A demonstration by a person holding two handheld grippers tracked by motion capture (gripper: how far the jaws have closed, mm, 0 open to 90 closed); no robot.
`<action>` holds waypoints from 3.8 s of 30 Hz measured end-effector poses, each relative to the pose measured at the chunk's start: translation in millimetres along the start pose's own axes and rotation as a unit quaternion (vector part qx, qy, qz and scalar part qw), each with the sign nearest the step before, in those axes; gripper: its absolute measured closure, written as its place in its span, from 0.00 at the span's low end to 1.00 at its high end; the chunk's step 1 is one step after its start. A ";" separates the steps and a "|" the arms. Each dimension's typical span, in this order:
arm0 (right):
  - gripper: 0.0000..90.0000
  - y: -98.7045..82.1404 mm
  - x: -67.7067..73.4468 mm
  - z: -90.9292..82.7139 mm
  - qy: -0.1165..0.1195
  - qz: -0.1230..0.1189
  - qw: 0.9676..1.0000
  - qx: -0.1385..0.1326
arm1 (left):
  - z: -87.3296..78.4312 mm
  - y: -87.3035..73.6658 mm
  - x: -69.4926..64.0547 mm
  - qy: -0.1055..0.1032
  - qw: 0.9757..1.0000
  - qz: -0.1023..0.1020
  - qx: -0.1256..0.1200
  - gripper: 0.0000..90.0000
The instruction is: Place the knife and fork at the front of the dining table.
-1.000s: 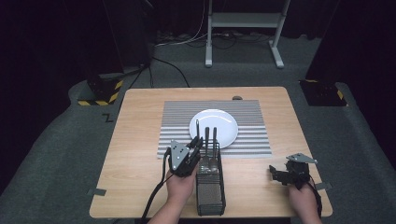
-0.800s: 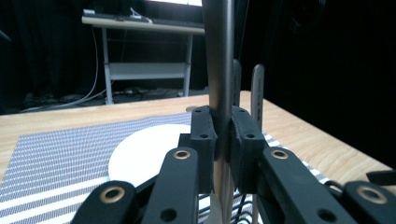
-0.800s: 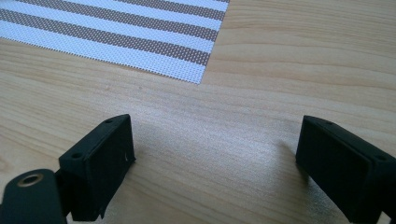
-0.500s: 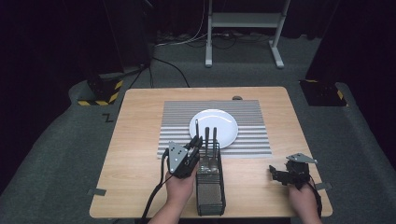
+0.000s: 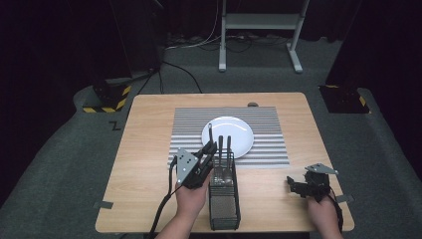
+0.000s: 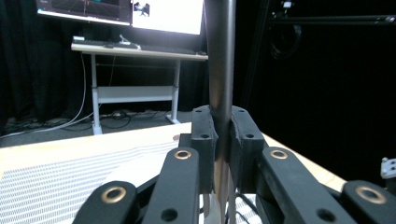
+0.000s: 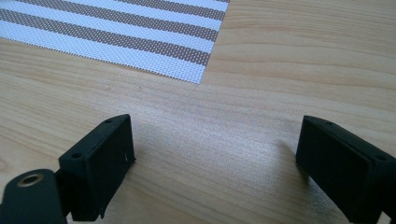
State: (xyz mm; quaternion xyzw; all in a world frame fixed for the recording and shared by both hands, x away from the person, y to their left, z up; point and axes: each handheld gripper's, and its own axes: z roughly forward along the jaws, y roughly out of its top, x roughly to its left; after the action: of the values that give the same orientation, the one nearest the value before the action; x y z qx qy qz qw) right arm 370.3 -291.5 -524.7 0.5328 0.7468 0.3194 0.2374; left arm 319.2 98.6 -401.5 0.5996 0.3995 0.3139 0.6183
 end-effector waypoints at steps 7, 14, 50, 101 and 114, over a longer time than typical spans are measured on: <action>0.12 0.0 0.0 0.0 0.000 0.000 1.000 0.000 | -3.9 13.0 -2.0 -0.008 1.000 0.001 -0.016 0.91; 0.12 0.0 0.0 0.0 0.000 0.000 1.000 0.000 | -9.5 26.2 -0.9 -0.012 0.999 -0.002 -0.032 0.91; 0.11 0.2 0.4 0.3 0.002 0.000 1.000 0.001 | -19.3 37.6 55.5 0.050 0.999 0.002 -0.016 0.91; 0.11 0.7 0.1 0.5 0.002 -0.002 1.000 0.002 | 55.1 -17.8 107.0 0.110 0.989 -0.002 0.098 0.91; 0.11 0.7 0.0 0.5 0.002 -0.002 1.000 0.002 | 68.2 -25.6 112.8 0.119 0.985 -0.020 0.120 0.91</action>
State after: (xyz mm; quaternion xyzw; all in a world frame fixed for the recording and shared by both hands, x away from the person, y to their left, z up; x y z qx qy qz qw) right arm 371.2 -291.2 -524.5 0.5310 0.7492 0.3184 0.2351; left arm 430.8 160.8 -442.7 0.6198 0.5171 0.3201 0.4960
